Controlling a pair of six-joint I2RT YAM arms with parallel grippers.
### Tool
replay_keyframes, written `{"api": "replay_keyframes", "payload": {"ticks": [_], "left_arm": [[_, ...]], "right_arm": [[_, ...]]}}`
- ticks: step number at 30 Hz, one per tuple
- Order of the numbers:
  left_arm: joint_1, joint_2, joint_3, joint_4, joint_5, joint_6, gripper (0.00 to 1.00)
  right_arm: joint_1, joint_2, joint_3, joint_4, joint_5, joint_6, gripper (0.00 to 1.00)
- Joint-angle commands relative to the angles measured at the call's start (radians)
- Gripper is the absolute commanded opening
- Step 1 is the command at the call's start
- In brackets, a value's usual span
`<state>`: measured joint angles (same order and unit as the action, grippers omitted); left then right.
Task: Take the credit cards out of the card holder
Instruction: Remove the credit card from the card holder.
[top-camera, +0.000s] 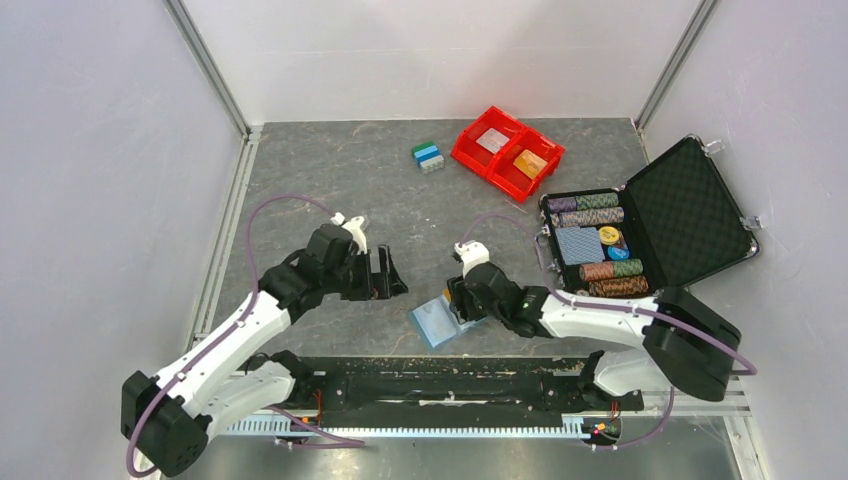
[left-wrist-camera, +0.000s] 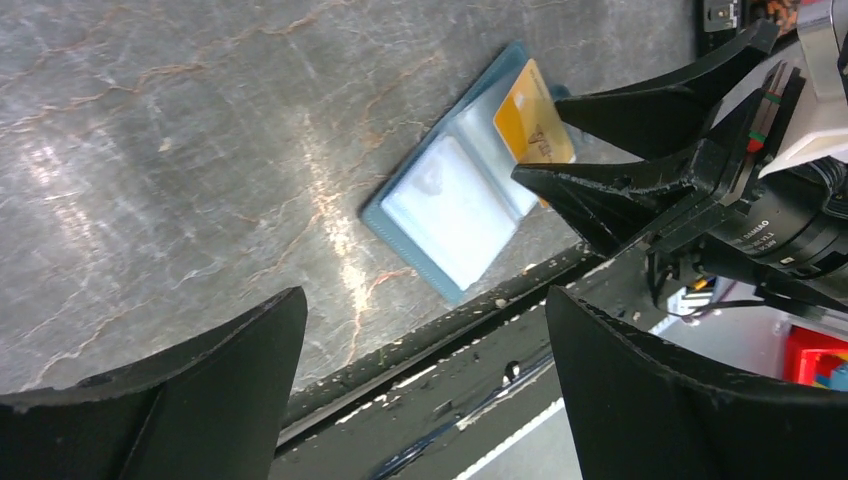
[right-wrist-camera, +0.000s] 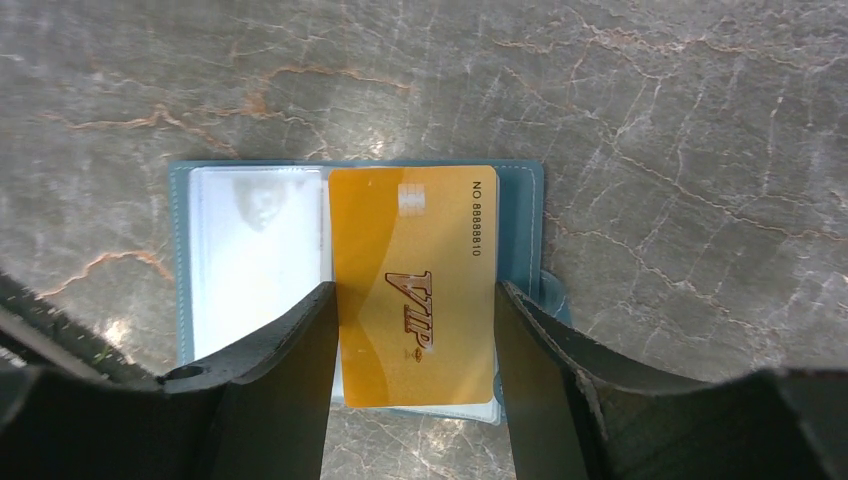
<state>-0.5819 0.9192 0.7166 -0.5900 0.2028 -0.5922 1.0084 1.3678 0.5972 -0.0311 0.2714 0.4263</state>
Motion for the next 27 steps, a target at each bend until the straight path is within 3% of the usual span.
{"api": "replay_keyframes", "payload": {"ticks": [1, 13, 27], "left_arm": [[0.002, 0.042, -0.004, 0.115, 0.107, -0.077, 0.94], [0.000, 0.338, 0.000, 0.498, 0.330, -0.244, 0.71], [-0.044, 0.612, 0.056, 0.710, 0.452, -0.278, 0.54]], "right_arm": [[-0.038, -0.093, -0.079, 0.185, -0.120, -0.022, 0.52], [-0.077, -0.223, -0.236, 0.418, -0.214, -0.173, 0.51], [-0.089, -0.238, -0.292, 0.513, -0.308, -0.236, 0.52]]}}
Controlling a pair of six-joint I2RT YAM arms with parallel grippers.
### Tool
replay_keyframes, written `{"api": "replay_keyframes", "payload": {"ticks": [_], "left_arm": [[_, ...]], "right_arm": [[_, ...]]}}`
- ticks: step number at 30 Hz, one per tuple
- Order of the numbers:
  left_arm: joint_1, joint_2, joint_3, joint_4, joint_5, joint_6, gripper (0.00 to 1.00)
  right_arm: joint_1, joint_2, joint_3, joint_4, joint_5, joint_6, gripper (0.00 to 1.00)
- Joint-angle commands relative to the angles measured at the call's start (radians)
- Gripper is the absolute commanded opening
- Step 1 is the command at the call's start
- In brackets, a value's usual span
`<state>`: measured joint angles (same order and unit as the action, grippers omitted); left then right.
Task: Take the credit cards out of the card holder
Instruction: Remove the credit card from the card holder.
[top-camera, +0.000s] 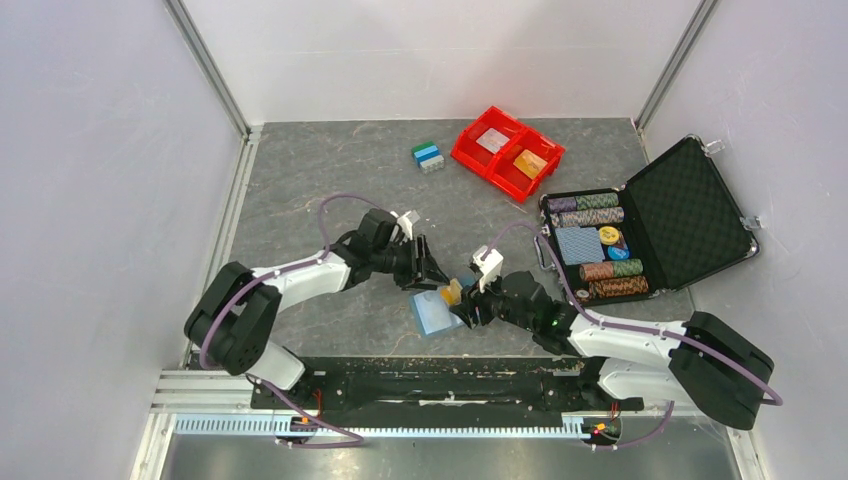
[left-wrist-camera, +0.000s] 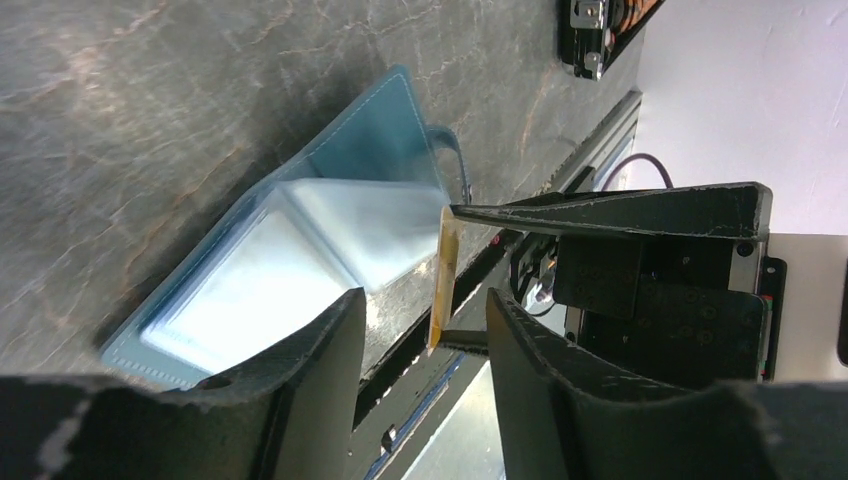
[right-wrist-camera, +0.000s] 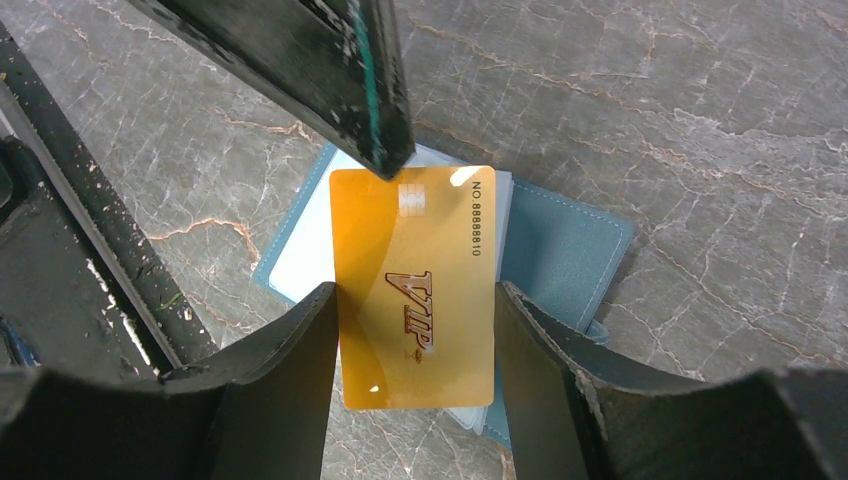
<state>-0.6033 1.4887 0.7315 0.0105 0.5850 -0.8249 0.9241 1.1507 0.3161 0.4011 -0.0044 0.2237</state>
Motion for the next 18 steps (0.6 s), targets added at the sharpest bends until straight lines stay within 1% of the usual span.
{"api": "replay_keyframes", "payload": {"ticks": [1, 2, 4, 8, 10, 13, 14, 18], "left_arm": [[-0.025, 0.056, 0.044, 0.109, 0.074, -0.043, 0.54], [-0.028, 0.069, 0.045, 0.114, 0.082, -0.043, 0.52], [-0.032, 0.083, 0.041, 0.129, 0.095, -0.050, 0.47], [-0.035, 0.085, 0.036, 0.132, 0.103, -0.054, 0.30], [-0.035, 0.081, 0.031, 0.132, 0.109, -0.054, 0.23], [-0.034, 0.069, 0.021, 0.124, 0.102, -0.054, 0.07], [-0.034, 0.065, 0.016, 0.122, 0.096, -0.053, 0.03], [-0.033, 0.044, 0.007, 0.120, 0.089, -0.061, 0.02]], "right_arm": [[-0.007, -0.021, -0.010, 0.081, -0.034, -0.034, 0.52], [-0.008, -0.022, -0.010, 0.079, -0.035, -0.036, 0.52], [-0.011, -0.021, -0.006, 0.074, -0.038, -0.037, 0.52], [-0.013, -0.028, -0.010, 0.071, -0.033, -0.038, 0.53], [-0.016, -0.031, -0.010, 0.067, -0.026, -0.038, 0.53], [-0.021, -0.036, -0.011, 0.059, -0.020, -0.044, 0.60], [-0.023, -0.038, -0.009, 0.047, -0.015, -0.046, 0.62], [-0.038, -0.076, -0.005, 0.016, -0.005, -0.043, 0.70]]}}
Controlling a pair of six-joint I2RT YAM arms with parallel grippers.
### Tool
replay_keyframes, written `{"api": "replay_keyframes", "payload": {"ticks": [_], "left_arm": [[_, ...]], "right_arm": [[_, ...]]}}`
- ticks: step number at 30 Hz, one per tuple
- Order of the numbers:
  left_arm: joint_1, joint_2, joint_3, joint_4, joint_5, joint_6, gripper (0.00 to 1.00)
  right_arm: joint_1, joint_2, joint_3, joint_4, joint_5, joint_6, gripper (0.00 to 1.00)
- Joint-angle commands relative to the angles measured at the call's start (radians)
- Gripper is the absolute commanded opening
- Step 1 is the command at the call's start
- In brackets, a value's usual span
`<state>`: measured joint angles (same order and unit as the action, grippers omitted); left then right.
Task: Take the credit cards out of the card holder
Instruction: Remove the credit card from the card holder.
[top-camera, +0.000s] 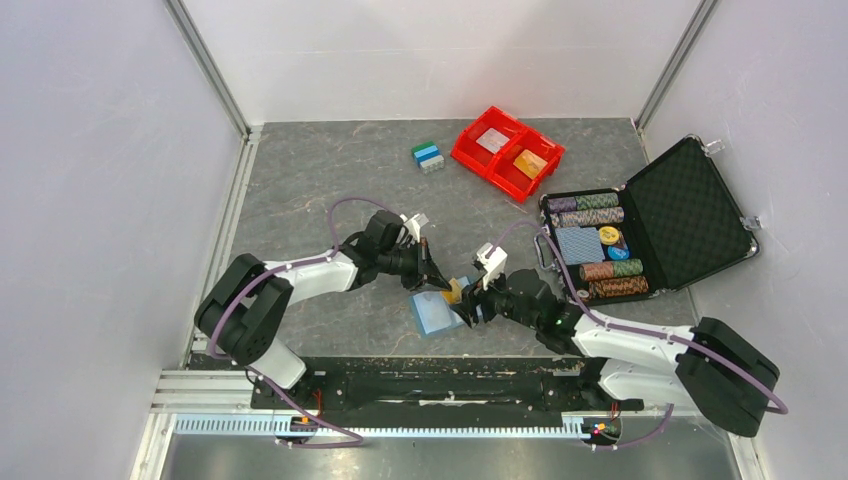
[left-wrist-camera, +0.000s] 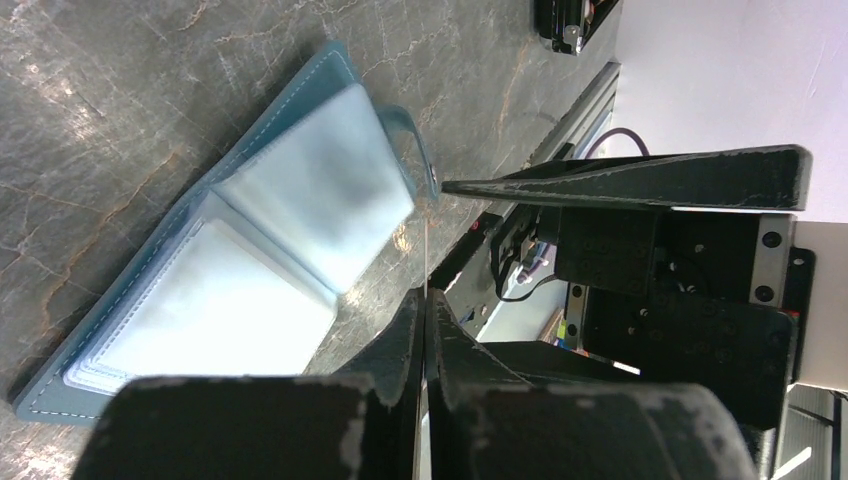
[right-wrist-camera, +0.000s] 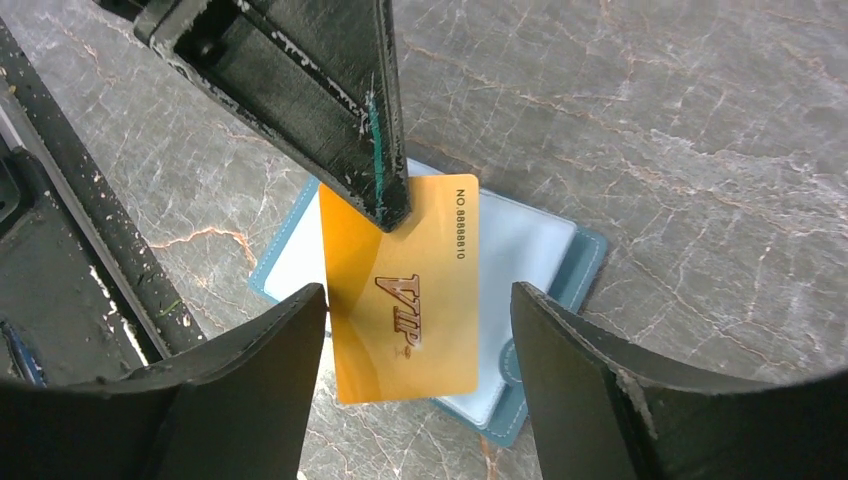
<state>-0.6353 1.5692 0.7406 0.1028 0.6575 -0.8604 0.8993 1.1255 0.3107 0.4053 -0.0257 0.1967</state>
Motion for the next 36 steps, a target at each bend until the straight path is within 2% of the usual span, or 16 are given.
{"api": "replay_keyframes", "payload": {"ticks": [1, 7, 14, 18, 21, 25, 30, 36], "left_arm": [[-0.002, -0.045, -0.003, 0.025, 0.014, -0.031, 0.02], [-0.001, -0.140, -0.007, -0.010, -0.066, -0.045, 0.02], [0.003, -0.264, -0.032, -0.010, -0.175, -0.072, 0.02], [0.003, -0.365, -0.075, 0.063, -0.219, -0.106, 0.02], [0.003, -0.438, -0.111, 0.114, -0.240, -0.129, 0.02], [0.003, -0.508, -0.143, 0.137, -0.268, -0.138, 0.02], [0.003, -0.555, -0.194, 0.252, -0.255, -0.216, 0.02], [0.003, -0.570, -0.225, 0.337, -0.239, -0.265, 0.02]], "right_arm": [[-0.017, -0.062, 0.003, -0.001, 0.019, -0.016, 0.72], [-0.026, -0.117, 0.052, -0.093, 0.032, 0.037, 0.79], [-0.033, -0.162, 0.065, -0.067, -0.018, 0.244, 0.77], [-0.038, -0.192, 0.057, -0.023, -0.016, 0.387, 0.74], [-0.048, -0.228, 0.037, 0.018, -0.008, 0.495, 0.71], [-0.052, -0.275, -0.035, 0.174, -0.025, 0.640, 0.67], [-0.064, -0.295, -0.087, 0.284, -0.021, 0.753, 0.61], [-0.077, -0.292, -0.099, 0.358, -0.031, 0.795, 0.42]]}}
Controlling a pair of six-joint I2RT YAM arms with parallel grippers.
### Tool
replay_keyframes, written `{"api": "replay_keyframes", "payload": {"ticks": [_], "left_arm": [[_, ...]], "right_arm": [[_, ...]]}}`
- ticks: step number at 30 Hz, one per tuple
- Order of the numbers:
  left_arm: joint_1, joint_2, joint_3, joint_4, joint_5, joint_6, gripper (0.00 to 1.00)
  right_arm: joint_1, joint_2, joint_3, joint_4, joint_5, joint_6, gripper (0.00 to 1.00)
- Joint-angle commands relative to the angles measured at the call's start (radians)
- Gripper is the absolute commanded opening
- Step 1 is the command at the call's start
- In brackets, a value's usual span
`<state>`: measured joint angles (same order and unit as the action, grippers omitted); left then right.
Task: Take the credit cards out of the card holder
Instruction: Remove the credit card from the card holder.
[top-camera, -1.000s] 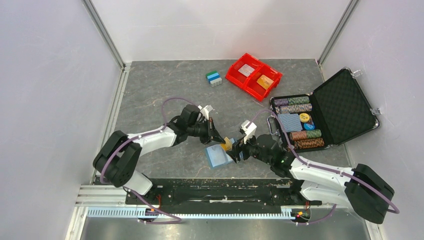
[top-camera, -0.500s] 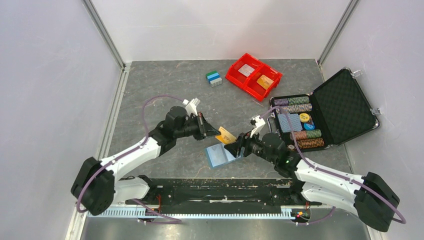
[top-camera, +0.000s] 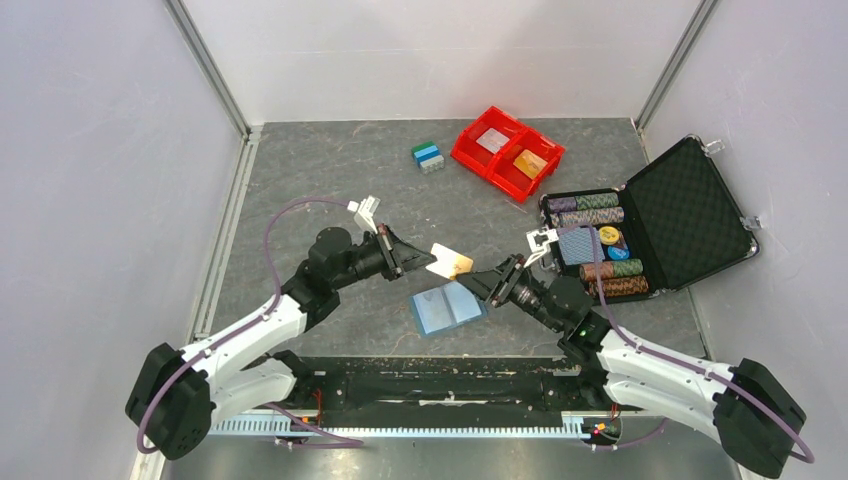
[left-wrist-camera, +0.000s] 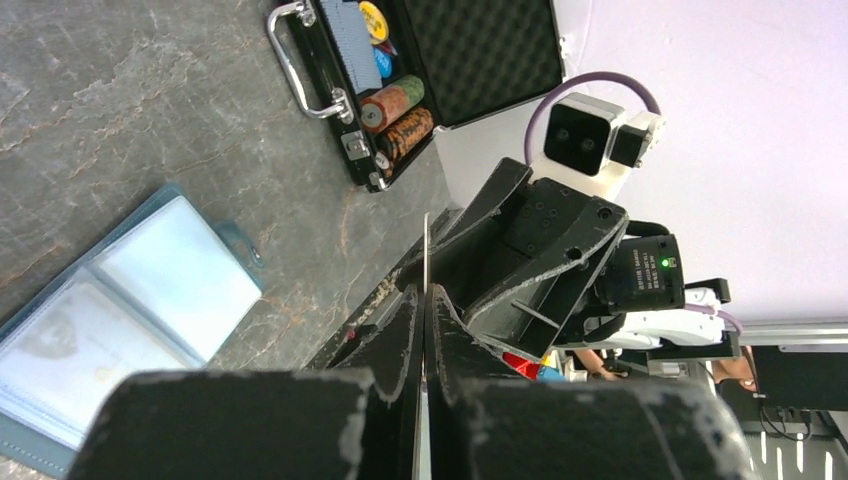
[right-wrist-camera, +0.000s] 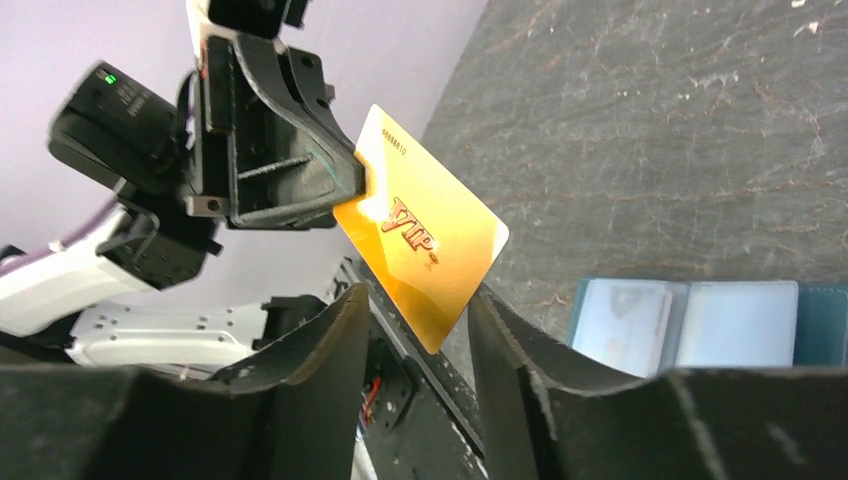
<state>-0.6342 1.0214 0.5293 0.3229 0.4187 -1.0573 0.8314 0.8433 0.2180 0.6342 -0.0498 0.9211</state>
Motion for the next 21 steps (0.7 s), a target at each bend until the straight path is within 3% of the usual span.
{"api": "replay_keyframes", "payload": {"ticks": [1, 15, 17, 21], "left_arm": [[0.001, -0.023, -0.019, 0.121, 0.000, -0.071, 0.02], [0.002, -0.059, -0.058, 0.116, -0.027, -0.071, 0.04], [0.002, -0.068, -0.059, 0.091, -0.042, -0.054, 0.21], [0.002, -0.090, -0.043, 0.011, -0.068, -0.017, 0.69]], "right_arm": [[-0.009, -0.010, -0.012, 0.151, -0.007, 0.079, 0.38], [-0.016, -0.035, -0.071, 0.250, 0.034, 0.123, 0.00], [-0.017, -0.045, -0.066, 0.251, 0.039, 0.108, 0.00], [-0.027, -0.063, -0.038, 0.196, 0.044, 0.088, 0.00]]}}
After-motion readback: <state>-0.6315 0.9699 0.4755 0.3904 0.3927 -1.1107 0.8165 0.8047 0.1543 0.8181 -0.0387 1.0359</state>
